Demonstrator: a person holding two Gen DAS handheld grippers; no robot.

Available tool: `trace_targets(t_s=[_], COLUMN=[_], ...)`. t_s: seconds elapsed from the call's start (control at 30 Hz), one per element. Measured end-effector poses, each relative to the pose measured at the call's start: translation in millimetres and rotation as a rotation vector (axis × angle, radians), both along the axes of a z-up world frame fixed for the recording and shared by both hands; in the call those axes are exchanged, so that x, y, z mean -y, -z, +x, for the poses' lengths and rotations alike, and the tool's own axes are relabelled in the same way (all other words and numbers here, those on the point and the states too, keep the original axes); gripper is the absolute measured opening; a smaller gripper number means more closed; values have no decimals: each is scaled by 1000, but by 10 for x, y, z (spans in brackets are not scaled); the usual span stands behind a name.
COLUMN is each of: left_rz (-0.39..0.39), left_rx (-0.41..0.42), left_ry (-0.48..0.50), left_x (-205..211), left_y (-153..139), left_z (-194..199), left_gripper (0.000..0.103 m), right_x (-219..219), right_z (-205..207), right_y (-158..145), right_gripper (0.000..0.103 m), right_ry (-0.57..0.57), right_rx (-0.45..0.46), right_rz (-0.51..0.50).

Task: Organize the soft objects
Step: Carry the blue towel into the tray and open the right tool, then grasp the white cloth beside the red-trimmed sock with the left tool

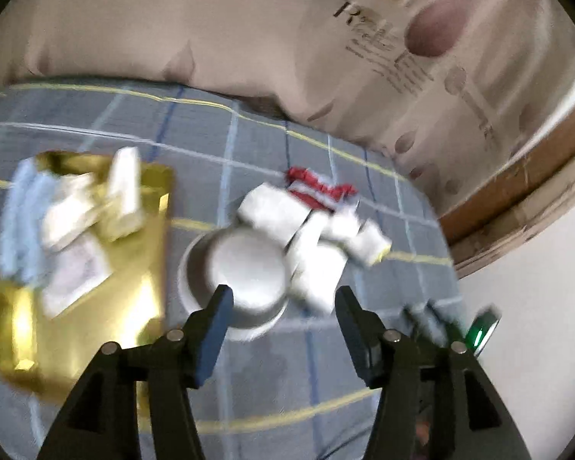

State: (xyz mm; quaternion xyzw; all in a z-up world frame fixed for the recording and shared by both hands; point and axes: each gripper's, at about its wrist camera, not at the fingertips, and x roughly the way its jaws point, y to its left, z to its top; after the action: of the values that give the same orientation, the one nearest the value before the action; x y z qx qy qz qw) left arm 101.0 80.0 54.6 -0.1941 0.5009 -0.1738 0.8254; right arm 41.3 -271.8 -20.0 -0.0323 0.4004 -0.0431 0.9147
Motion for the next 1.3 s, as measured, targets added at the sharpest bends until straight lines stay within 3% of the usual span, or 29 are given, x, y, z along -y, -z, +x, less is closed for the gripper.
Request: trace_targets(t_s=[0.17,0.3,0.47,0.57,0.8,0.9,1.0,1.03,1.13,1.3], left_rz=[-87,-150,-228,-165,-221,-269,-268,-265,-229,-142], left_rx=[-120,-214,-320,-371,-442,-435,-427,-424,-411,-283], left_ry=[-63,-131,-180,-181,-150,-136,-132,-128,-86,-117], left_x=[115,76,15,62,164,212,278,286,364,422], left_y=[231,528,890,1055,1342,1382,1407,1401,1371,1114], left_z=[850,1242,1513,1615,1707,1750,1787,1787,1779,1637], left_gripper=[57,57,57,57,57,57,54,37,31,24], right_x=[53,92,81,94,125,123,126,123,121,130], right_z=[-41,-47,-39,-51,-18,-29,-27,-16,3,17], right_y=[3,-11,-6,-12,24,23,29,32,42,51], right_gripper=[73,73,73,73,73,73,75,75,76,77], right_ry=[-15,-18,-37,-41,-37,-37,-28,-28,-21,-14], right_rx=[8,17,16,21,-3,-2,-5,-7,-16,-22], right_rz=[39,82,97,112,135,133,130,129,125,124])
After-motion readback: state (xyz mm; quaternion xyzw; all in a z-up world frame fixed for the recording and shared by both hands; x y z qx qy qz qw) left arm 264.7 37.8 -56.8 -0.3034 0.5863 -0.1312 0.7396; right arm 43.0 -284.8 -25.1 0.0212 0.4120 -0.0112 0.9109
